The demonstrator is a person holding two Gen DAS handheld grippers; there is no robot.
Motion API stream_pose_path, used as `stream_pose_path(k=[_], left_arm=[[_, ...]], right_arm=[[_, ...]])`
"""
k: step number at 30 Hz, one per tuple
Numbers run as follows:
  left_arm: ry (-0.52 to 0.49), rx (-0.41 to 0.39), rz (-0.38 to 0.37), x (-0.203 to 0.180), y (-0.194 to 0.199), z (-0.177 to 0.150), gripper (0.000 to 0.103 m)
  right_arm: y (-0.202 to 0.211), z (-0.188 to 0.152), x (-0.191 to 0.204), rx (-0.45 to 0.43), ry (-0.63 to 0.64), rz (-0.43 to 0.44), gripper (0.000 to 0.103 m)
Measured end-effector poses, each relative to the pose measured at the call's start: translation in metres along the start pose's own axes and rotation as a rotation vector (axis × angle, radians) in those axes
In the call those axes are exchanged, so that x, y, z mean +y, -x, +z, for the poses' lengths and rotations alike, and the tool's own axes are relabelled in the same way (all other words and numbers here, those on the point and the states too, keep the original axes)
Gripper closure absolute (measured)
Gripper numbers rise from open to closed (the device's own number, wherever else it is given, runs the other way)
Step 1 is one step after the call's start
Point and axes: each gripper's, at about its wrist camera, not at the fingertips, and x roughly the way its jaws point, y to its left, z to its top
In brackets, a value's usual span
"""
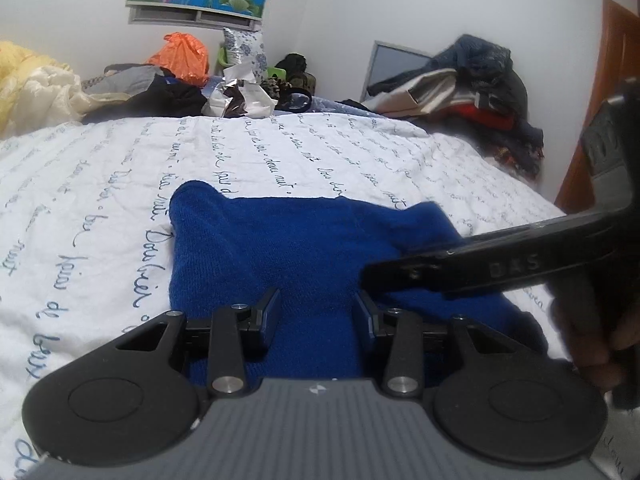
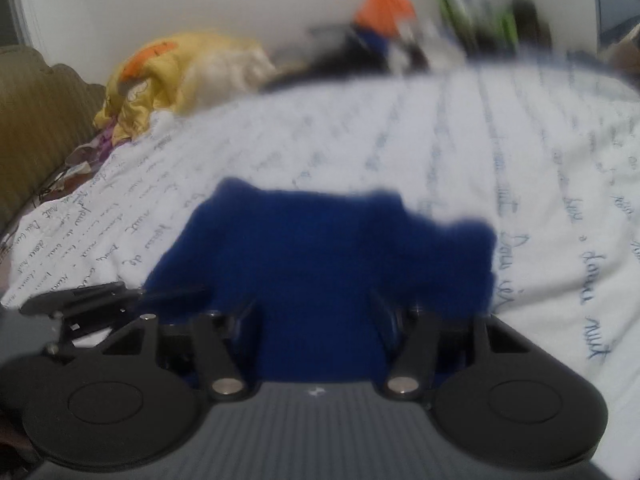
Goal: Fold small clothes
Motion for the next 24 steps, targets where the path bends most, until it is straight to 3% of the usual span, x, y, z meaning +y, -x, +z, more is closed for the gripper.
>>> stream_pose_path(k=[2, 5, 6, 11, 14, 15, 16, 17, 18, 20, 23, 24], left_arm=[[0.030, -0.005, 0.011, 0.002, 0.018, 0.001, 0.054], [0.163, -0.038, -0.030, 0.015, 0.063, -0.005, 0.011], [0.214, -0.033, -0.025, 0.020, 0.076, -0.010, 0.008], [0.440, 0.146, -0.132, 0.036, 0.085, -0.039, 0.014], [0.451, 0.160, -0.136, 0.032, 0.080, -0.042, 0.014], [0.454, 0.169, -0.140, 0.031, 0.077, -0.041, 0.020], [0.455, 0.179, -0.135, 0.031, 0.075, -0.039, 0.033], [0.450, 0.206, -0.108, 0.031, 0.070, -0.037, 0.084], [0.437, 0.235, -0.059, 0.034, 0.068, -0.034, 0.087], [0.448, 0.259, -0.064, 0.047, 0.070, -0.031, 0.086], [0.357, 0.253, -0.038, 0.048, 0.073, -0.035, 0.080], [0.328, 0.250, -0.030, 0.043, 0.076, -0.035, 0.074]], right_arm=[[0.022, 0.003, 0.000, 0.017, -0.087, -0.002, 0.044], [0.076, -0.011, -0.009, -0.049, -0.179, 0.116, 0.041], [0.089, -0.021, -0.016, -0.050, -0.219, 0.133, 0.040], [0.098, -0.063, -0.048, 0.072, -0.391, 0.160, 0.038], [0.082, -0.076, -0.043, 0.149, -0.405, 0.193, 0.039], [0.081, -0.079, -0.041, 0.142, -0.410, 0.227, 0.040], [0.078, -0.081, -0.040, 0.150, -0.425, 0.259, 0.057], [0.074, -0.080, -0.038, 0.170, -0.423, 0.264, 0.076], [0.071, -0.080, -0.033, 0.187, -0.400, 0.246, 0.089], [0.076, -0.076, -0.022, 0.176, -0.322, 0.233, 0.090], [0.077, -0.079, -0.007, 0.195, -0.200, 0.167, 0.089], [0.078, -0.083, -0.007, 0.164, -0.175, 0.174, 0.086]])
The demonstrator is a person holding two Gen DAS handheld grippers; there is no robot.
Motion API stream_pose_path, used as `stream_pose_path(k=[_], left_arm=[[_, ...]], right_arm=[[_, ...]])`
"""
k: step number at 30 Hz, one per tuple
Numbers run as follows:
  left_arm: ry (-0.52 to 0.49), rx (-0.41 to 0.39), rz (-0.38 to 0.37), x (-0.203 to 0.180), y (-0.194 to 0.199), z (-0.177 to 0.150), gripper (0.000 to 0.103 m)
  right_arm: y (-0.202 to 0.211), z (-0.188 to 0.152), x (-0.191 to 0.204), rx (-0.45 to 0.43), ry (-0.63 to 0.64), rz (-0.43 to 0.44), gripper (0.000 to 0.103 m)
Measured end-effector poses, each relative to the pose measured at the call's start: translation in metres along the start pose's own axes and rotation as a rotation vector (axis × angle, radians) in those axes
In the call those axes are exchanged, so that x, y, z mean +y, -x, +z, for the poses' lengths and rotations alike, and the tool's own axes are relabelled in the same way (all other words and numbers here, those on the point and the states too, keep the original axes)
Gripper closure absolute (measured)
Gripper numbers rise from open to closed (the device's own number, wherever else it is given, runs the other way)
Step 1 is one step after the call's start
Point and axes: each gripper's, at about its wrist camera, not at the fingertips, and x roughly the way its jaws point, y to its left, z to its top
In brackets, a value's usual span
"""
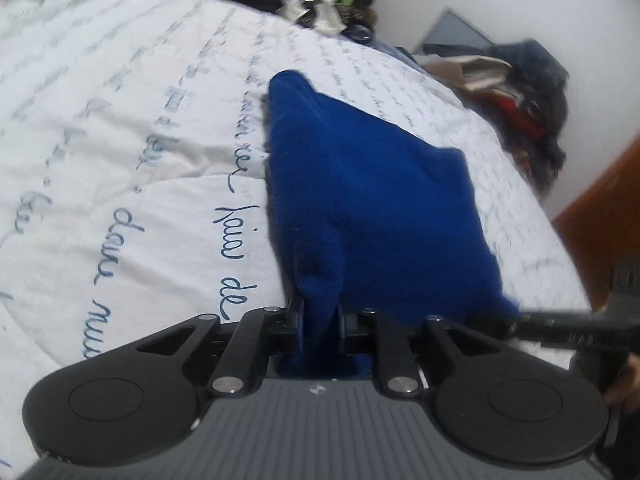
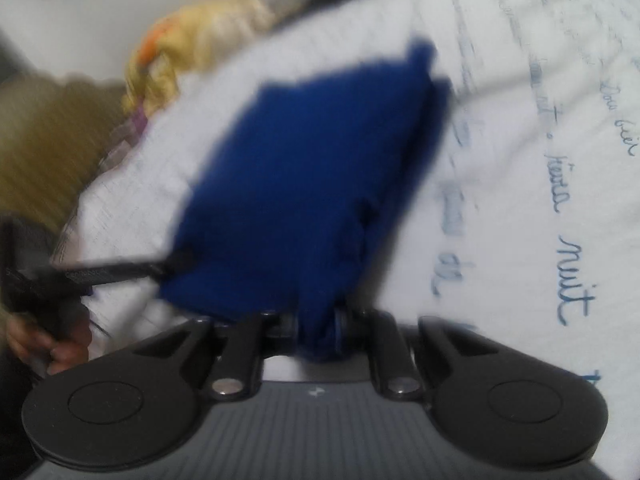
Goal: Fold small clothes
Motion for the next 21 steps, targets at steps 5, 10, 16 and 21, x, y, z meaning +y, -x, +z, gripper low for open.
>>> stream_pose_path(k=[5, 10, 16, 21], left_arm=[[-0.178, -0.142, 0.041, -0.033, 0.035, -0.004, 0.040], [-0.318, -0.128, -0.017, -0.064, 0.014, -0.012, 0.031], [-0.399, -0.091, 0.008, -0.067, -0.020, -0.029, 0.033], [-0.423, -0.108, 0.000, -0.065, -0.022, -0.036, 0.030]], right_arm=[[0.024, 0.024, -0.002, -0.061, 0.005, -0.039, 0.049], [0.023, 0.085, -0.028, -0.217, -0.114, -0.037, 0.032], [-0.055, 0.141, -0.050, -0.075, -0.127, -0.167, 0.096], [-0.078, 0.145, -0.030, -0.094, 0.158, -0.328, 0.096]])
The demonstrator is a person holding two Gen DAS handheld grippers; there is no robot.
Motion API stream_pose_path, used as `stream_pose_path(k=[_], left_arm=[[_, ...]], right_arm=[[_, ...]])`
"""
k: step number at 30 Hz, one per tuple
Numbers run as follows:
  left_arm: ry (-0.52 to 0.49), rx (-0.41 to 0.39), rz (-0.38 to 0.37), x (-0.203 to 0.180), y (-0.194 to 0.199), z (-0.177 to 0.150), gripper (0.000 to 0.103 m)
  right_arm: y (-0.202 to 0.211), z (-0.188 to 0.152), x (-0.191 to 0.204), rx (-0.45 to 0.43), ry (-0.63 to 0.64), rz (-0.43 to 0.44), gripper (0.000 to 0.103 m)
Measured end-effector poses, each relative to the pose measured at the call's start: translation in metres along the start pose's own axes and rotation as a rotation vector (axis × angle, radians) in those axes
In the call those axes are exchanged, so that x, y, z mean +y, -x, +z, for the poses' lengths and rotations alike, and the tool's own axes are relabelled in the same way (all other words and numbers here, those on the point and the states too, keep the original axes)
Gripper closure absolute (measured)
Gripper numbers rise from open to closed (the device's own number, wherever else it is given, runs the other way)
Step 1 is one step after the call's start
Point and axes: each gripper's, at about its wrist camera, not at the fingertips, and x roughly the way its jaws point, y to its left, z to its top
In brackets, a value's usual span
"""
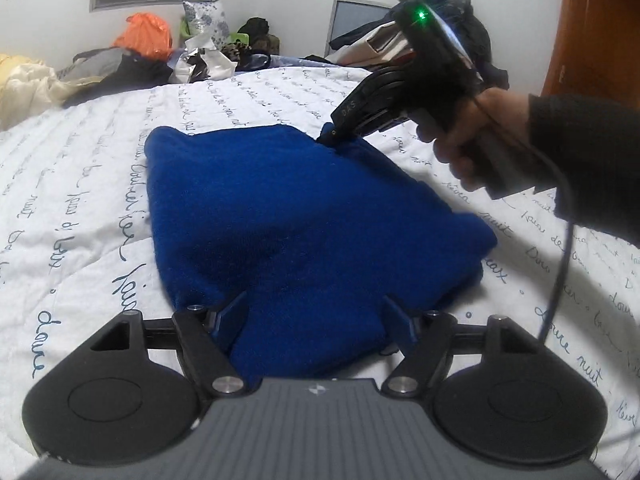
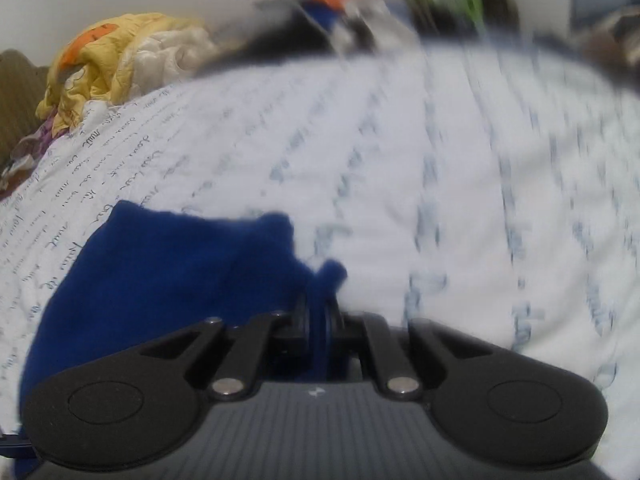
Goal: Fold small clothes
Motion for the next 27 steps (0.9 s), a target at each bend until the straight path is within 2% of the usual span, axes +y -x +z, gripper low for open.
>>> stream_pose_path(k=[4, 6, 7, 8, 9, 10, 12, 13, 14, 16, 18, 19, 21, 22, 24, 25, 27], left_arm=[[0.047, -0.002, -0.036, 0.002, 0.021, 0.010, 0.033], [0.035, -0.038, -0.054, 0.002, 0.029, 0.018, 0.030], [0.020, -0.044, -0.060, 0.001, 0.027, 0.023, 0.030], [0.006, -0.042, -0.062, -0.001, 0.021, 0.027, 0.030], [-0.004, -0.027, -0.058, -0.002, 0.011, 0.029, 0.030], [-0.012, 0.005, -0.053, -0.002, 0.001, 0.031, 0.030], [-0.046, 0.063, -0.021, 0.002, -0.018, 0.022, 0.031], [-0.080, 0.020, -0.026, 0.006, -0.015, 0.015, 0.031], [-0.091, 0.014, -0.031, 0.010, -0.011, 0.011, 0.031], [-0.068, 0.021, -0.022, 0.014, 0.002, 0.008, 0.032], [-0.036, 0.013, -0.022, 0.016, 0.010, 0.004, 0.031], [-0.032, 0.009, -0.017, 0.016, 0.010, 0.002, 0.031], [-0.043, -0.016, 0.000, 0.011, 0.010, -0.006, 0.028], [-0.051, -0.025, 0.008, 0.008, 0.008, -0.008, 0.027], [-0.076, -0.030, 0.024, 0.004, 0.006, -0.009, 0.023], [-0.090, -0.034, 0.030, 0.002, 0.007, -0.011, 0.023], [-0.078, -0.040, 0.024, 0.004, 0.007, -0.011, 0.023]], right_arm=[[0.026, -0.005, -0.001, 0.005, -0.047, -0.034, 0.086], [0.059, -0.013, 0.004, -0.136, -0.105, -0.052, 0.085], [0.074, -0.020, 0.007, -0.204, -0.138, -0.016, 0.079], [0.081, -0.027, 0.013, -0.215, -0.141, 0.052, 0.074], [0.080, -0.032, 0.020, -0.183, -0.124, 0.116, 0.061], [0.074, -0.036, 0.029, -0.133, -0.100, 0.149, 0.055], [0.051, -0.046, 0.041, -0.029, -0.026, 0.121, 0.055], [0.044, -0.054, 0.041, -0.049, 0.030, 0.084, 0.053], [0.042, -0.060, 0.035, -0.088, 0.061, 0.070, 0.048], [0.044, -0.057, 0.015, -0.062, -0.039, 0.111, 0.046], [0.053, -0.044, 0.015, -0.033, -0.074, 0.076, 0.045], [0.060, -0.036, 0.022, -0.056, -0.077, 0.075, 0.043], [0.069, -0.017, 0.043, -0.104, -0.062, 0.198, 0.043], [0.067, -0.007, 0.056, -0.094, -0.061, 0.277, 0.043], [0.047, 0.014, 0.087, -0.007, -0.047, 0.407, 0.043], [0.031, 0.023, 0.104, 0.043, -0.024, 0.435, 0.043], [-0.006, 0.035, 0.131, 0.120, 0.026, 0.410, 0.044]])
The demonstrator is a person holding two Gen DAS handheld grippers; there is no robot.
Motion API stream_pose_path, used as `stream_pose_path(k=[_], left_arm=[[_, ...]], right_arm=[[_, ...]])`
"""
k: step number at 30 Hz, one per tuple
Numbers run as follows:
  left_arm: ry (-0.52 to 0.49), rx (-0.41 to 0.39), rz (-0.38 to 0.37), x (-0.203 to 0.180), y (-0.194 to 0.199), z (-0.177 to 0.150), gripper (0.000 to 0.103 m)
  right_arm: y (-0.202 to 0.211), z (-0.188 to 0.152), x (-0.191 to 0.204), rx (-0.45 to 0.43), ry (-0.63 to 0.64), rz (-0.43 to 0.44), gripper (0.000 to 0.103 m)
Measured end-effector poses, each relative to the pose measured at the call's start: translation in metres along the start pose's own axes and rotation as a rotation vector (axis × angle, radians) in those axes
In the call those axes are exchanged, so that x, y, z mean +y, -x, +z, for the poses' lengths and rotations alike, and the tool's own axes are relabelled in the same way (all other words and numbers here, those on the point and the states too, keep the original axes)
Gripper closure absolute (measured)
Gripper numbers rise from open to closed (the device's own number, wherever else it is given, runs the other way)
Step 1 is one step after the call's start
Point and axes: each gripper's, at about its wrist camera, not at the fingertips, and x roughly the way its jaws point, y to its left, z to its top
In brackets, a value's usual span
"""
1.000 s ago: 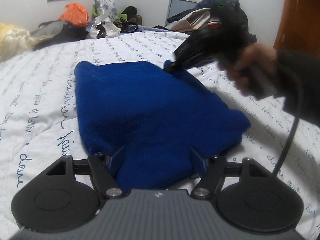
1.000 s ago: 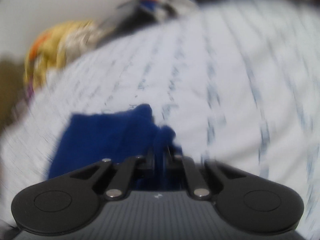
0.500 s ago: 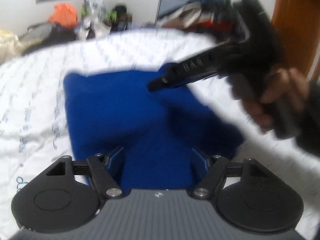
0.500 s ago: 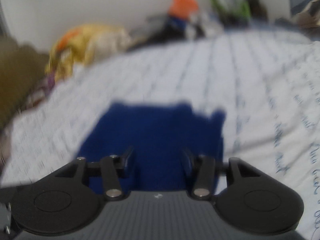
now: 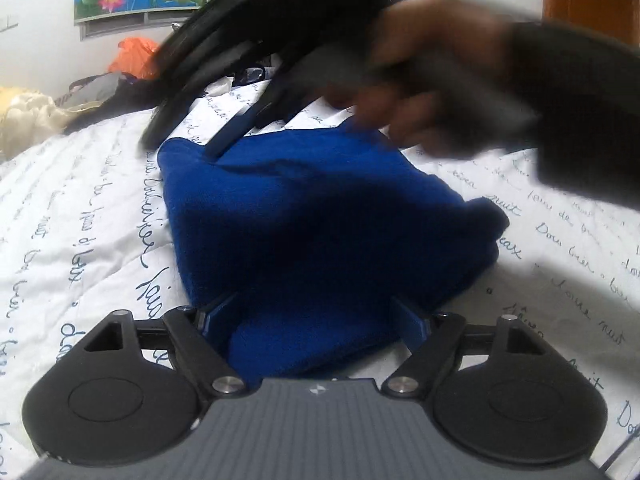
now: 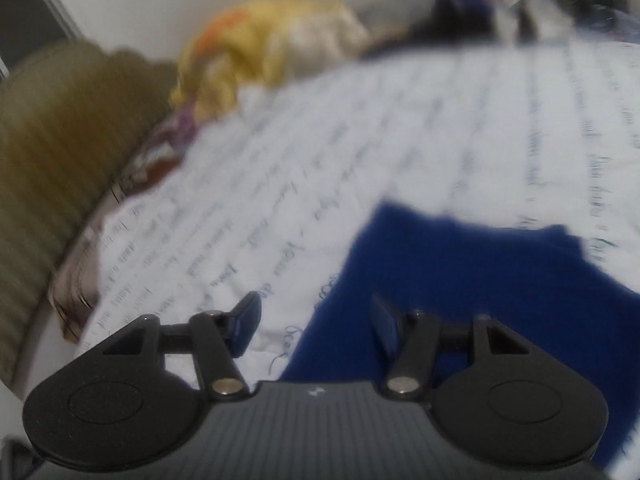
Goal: Fold small clothes
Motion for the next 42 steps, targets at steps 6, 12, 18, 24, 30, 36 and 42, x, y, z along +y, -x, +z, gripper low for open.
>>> stream_pose_path(k=[6, 12, 18, 24, 30, 36, 42], left_arm=[[0.024, -0.014, -0.017, 0.006, 0.000, -0.002, 0.023], [0.198, -0.050, -0.004, 0.021, 0.033, -0.002, 0.014], [0.689, 0.048, -0.173, 0.085, 0.034, -0.017, 0.016], [0.865, 0.142, -0.341, 0.099, 0.006, -0.009, 0.025], [0.861, 0.292, -0.262, 0.100, -0.015, 0.009, 0.089], [0.623, 0.137, -0.263, 0.078, 0.056, 0.044, 0.090], [0.546, 0.234, -0.218, 0.073, 0.062, -0.007, 0.051]], right_arm=[[-0.054, 0.017, -0.009, -0.015, 0.042, -0.111, 0.043], [0.036, -0.026, 0.002, -0.112, -0.020, -0.051, 0.036], [0.149, -0.135, -0.081, -0.200, -0.440, 0.016, 0.015], [0.138, -0.171, -0.111, -0.091, -0.589, 0.129, 0.017], [0.100, -0.147, -0.091, 0.034, -0.495, 0.110, 0.086], [0.164, -0.126, -0.055, -0.103, -0.302, 0.146, 0.088], [0.160, -0.184, -0.037, 0.073, -0.215, 0.114, 0.034]])
